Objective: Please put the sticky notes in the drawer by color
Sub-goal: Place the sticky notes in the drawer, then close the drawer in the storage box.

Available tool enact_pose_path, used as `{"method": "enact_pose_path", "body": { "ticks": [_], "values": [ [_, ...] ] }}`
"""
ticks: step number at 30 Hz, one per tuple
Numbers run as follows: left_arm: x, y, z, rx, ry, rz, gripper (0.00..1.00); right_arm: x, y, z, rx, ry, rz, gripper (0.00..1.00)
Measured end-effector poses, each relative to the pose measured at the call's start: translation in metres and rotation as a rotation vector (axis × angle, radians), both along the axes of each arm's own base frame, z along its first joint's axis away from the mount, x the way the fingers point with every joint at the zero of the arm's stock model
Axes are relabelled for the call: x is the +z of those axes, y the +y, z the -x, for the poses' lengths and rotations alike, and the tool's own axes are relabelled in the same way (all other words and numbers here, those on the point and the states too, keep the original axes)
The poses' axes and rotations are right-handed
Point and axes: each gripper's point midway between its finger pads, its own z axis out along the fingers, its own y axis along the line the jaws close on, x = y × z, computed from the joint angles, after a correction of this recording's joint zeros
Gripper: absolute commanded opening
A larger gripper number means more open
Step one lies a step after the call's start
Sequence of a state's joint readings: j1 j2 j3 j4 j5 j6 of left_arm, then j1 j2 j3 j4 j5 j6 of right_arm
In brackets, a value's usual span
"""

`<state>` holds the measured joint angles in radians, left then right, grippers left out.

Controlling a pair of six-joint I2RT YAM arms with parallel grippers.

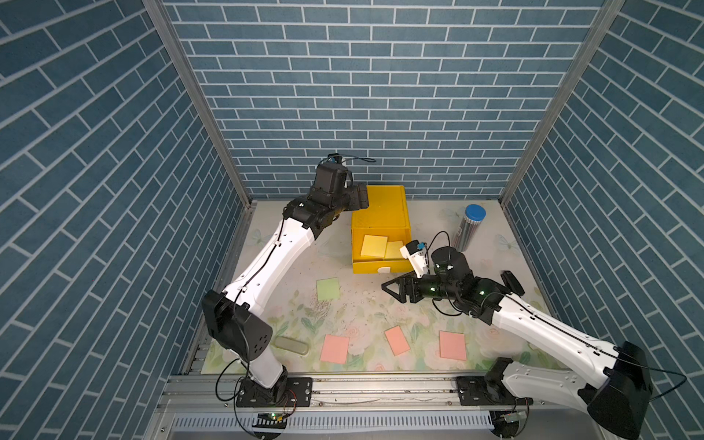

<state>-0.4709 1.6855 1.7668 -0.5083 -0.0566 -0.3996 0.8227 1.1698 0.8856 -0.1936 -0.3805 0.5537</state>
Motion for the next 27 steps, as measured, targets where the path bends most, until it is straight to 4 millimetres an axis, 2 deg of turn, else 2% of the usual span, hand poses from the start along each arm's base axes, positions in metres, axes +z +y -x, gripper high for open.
{"method": "enact_pose_path", "body": {
  "ticks": [3,9,13,19,24,27],
  "values": [
    [-0.038,-0.004,-0.011,-0.015,0.051,-0.035,0.85,-0.006,0.009,-0.009,0.005,0.003,0.027,0.69],
    [-0.102,-0.021,-0.02,-0.08,0.145,-0.098,0.67,0.0,0.025,-0.028,0.016,-0.043,0.047,0.7],
    [-0.102,-0.021,-0.021,-0.086,0.11,-0.094,0.61,-0.001,0.034,-0.043,0.026,-0.067,0.069,0.7],
    [-0.102,-0.02,-0.018,-0.09,0.079,-0.079,0.55,-0.005,0.035,-0.083,-0.009,-0.097,0.106,0.7],
    [-0.102,-0.022,-0.018,-0.095,0.077,-0.075,0.55,0.004,0.05,-0.123,-0.032,-0.181,0.152,0.71],
    [-0.102,-0.022,-0.018,-0.097,0.076,-0.074,0.55,0.006,0.057,-0.139,-0.037,-0.22,0.182,0.71]
  ]
}}
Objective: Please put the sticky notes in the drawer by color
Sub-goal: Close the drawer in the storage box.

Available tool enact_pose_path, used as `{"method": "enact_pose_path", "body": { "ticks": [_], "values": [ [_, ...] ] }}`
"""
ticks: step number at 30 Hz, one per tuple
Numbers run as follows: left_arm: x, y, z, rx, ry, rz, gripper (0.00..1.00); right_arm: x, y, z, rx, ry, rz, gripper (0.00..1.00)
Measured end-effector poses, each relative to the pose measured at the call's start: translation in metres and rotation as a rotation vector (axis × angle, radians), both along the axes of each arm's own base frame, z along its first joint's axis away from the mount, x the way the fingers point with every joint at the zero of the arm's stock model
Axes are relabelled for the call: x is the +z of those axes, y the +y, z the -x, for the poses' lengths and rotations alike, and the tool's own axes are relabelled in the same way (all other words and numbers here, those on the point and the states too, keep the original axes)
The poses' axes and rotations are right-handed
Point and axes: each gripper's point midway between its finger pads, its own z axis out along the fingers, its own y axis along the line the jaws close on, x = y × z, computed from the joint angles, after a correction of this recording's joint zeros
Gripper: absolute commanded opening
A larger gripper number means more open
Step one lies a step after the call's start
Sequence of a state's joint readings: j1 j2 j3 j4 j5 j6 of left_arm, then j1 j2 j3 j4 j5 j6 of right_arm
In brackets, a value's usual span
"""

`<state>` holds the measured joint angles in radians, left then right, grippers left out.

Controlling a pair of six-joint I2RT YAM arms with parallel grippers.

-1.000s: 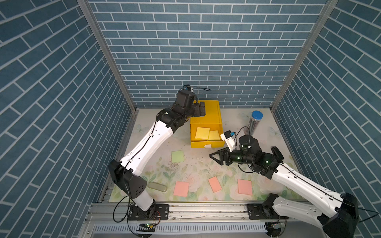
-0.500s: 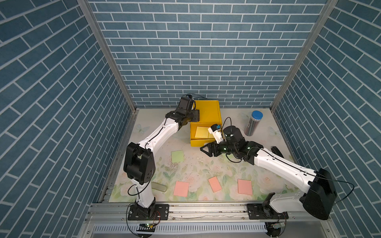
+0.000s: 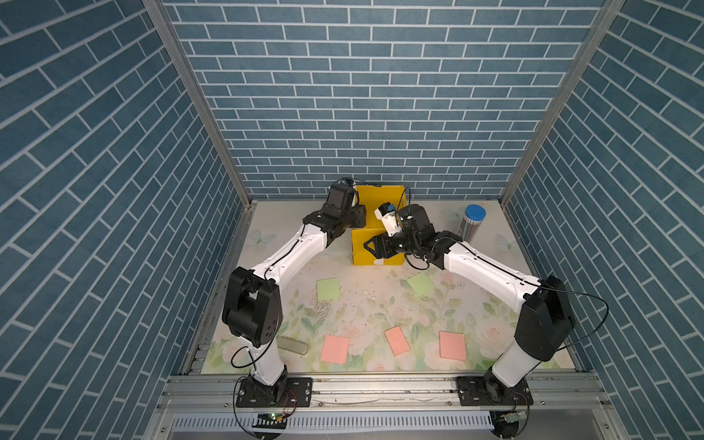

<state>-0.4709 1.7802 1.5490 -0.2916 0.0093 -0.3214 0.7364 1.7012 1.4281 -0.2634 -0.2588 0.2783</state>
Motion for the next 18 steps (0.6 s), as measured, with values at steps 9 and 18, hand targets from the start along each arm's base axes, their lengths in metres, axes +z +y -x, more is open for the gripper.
{"method": "enact_pose_path", "body": {
  "ticks": [9,18],
  "values": [
    [0.001,-0.001,0.0,-0.007,-0.003,0.003,0.56,-0.012,0.005,0.0,0.02,-0.043,0.046,0.72],
    [0.001,-0.002,0.0,-0.015,-0.002,0.007,0.61,0.013,-0.043,0.041,0.144,-0.375,0.026,0.81]
  ]
}}
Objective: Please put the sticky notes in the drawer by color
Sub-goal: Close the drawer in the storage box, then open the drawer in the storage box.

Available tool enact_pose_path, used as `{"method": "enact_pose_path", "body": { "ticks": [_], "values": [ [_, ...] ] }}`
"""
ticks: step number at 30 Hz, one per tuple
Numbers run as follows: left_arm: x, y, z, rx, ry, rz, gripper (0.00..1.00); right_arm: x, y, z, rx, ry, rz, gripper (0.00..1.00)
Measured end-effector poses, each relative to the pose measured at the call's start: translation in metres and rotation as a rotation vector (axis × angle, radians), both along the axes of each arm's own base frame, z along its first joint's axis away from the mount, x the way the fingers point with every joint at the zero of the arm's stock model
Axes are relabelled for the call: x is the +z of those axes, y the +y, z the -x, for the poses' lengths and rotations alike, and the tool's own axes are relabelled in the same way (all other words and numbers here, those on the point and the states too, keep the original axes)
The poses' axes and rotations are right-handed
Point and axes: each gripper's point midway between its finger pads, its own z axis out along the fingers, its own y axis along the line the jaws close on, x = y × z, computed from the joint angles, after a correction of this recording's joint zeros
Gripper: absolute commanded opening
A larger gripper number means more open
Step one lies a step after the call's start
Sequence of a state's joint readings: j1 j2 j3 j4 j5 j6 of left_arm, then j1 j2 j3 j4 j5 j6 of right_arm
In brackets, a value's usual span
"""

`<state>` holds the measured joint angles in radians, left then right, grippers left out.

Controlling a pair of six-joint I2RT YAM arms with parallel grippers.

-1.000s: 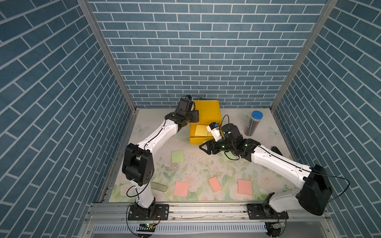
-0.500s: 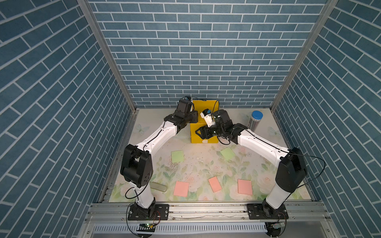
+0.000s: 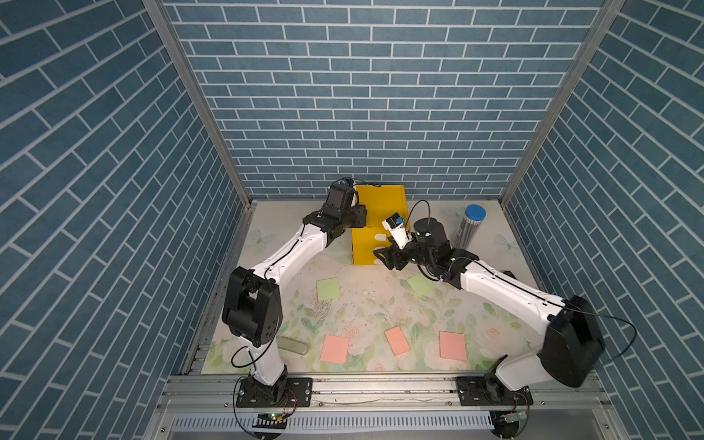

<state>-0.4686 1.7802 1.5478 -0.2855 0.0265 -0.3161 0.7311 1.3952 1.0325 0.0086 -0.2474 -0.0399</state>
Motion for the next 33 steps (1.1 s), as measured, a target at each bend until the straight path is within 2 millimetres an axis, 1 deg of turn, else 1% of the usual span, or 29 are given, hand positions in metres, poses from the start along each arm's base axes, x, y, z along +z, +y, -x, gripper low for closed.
{"method": "enact_pose_path", "body": {
  "ticks": [3,5,7,11,12,15,20,22,25,28,33],
  "values": [
    [0.0,-0.002,0.001,-0.011,0.003,0.004,0.7,0.008,-0.014,0.019,0.072,-0.177,0.018,0.82],
    [-0.001,-0.003,0.002,-0.018,0.009,0.008,0.76,0.004,-0.016,0.021,0.103,-0.26,0.053,0.81],
    [-0.002,-0.004,0.002,-0.019,0.014,0.013,0.79,-0.008,-0.015,0.017,0.132,-0.317,0.114,0.81],
    [-0.004,-0.004,0.003,-0.017,0.02,0.014,0.85,-0.045,-0.011,-0.001,0.152,-0.361,0.248,0.81],
    [-0.004,-0.004,0.003,-0.016,0.021,0.015,0.85,-0.055,-0.01,-0.005,0.157,-0.36,0.277,0.81],
    [-0.004,-0.004,0.003,-0.017,0.021,0.015,0.85,-0.069,-0.004,-0.017,0.171,-0.368,0.33,0.8],
    [-0.004,-0.005,0.003,-0.02,0.021,0.018,0.81,-0.069,0.008,-0.034,0.185,-0.416,0.369,0.79],
    [-0.004,-0.006,0.003,-0.025,0.021,0.02,0.8,-0.068,0.01,-0.037,0.19,-0.428,0.378,0.79],
    [-0.004,-0.007,0.003,-0.03,0.019,0.026,0.79,-0.075,0.012,-0.04,0.204,-0.429,0.404,0.78],
    [-0.004,-0.008,0.003,-0.031,0.014,0.03,0.79,-0.086,0.014,-0.044,0.215,-0.422,0.432,0.77],
    [-0.005,-0.008,0.002,-0.028,0.009,0.034,0.79,-0.108,0.012,-0.048,0.221,-0.39,0.493,0.76]
  ]
}}
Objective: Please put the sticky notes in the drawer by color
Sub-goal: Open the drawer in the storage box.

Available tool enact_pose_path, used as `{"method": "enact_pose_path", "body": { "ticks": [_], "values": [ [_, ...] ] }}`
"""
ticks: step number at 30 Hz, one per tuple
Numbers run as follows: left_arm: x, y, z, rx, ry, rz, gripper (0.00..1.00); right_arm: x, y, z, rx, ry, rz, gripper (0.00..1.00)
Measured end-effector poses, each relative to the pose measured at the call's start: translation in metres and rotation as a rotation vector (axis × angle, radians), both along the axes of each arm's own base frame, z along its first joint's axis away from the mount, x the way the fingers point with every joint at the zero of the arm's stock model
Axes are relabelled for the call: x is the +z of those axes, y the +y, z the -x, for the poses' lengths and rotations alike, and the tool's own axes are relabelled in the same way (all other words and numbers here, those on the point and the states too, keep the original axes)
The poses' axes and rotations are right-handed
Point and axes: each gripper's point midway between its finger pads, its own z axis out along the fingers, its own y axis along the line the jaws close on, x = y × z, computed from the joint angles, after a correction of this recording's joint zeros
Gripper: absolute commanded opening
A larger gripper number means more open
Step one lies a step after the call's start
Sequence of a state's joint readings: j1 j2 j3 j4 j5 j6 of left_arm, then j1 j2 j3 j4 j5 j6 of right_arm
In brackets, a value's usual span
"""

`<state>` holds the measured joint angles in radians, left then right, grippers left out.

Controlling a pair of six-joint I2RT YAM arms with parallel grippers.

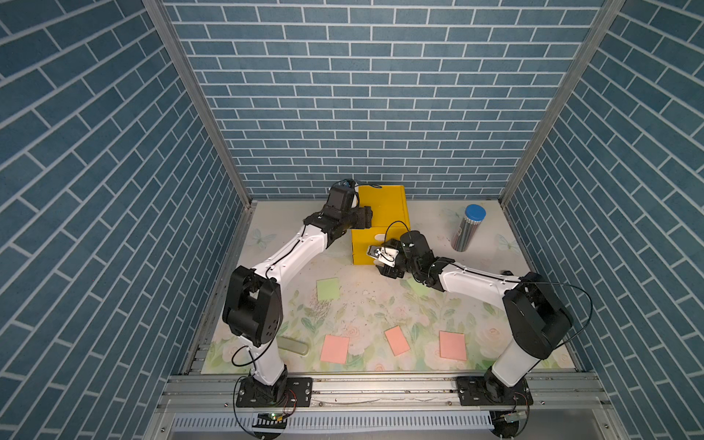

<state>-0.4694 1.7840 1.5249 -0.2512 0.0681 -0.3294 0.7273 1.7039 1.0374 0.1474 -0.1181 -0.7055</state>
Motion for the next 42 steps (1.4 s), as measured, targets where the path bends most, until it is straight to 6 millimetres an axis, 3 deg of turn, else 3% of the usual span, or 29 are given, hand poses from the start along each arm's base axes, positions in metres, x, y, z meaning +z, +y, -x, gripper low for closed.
{"method": "enact_pose_path", "body": {
  "ticks": [8,24,36,42],
  "values": [
    [0.0,0.002,-0.004,0.015,-0.016,0.007,0.79,-0.002,0.005,-0.009,-0.001,0.017,0.061,0.66],
    [-0.001,0.003,-0.003,0.029,-0.008,0.013,0.77,-0.004,0.01,0.016,0.044,0.157,0.078,0.57],
    [-0.001,0.002,-0.003,0.029,-0.003,0.02,0.77,-0.007,0.015,0.101,0.108,0.266,0.059,0.55],
    [-0.001,0.001,-0.002,0.031,0.002,0.027,0.77,-0.007,0.009,0.127,0.113,0.308,0.037,0.56]
  ]
}}
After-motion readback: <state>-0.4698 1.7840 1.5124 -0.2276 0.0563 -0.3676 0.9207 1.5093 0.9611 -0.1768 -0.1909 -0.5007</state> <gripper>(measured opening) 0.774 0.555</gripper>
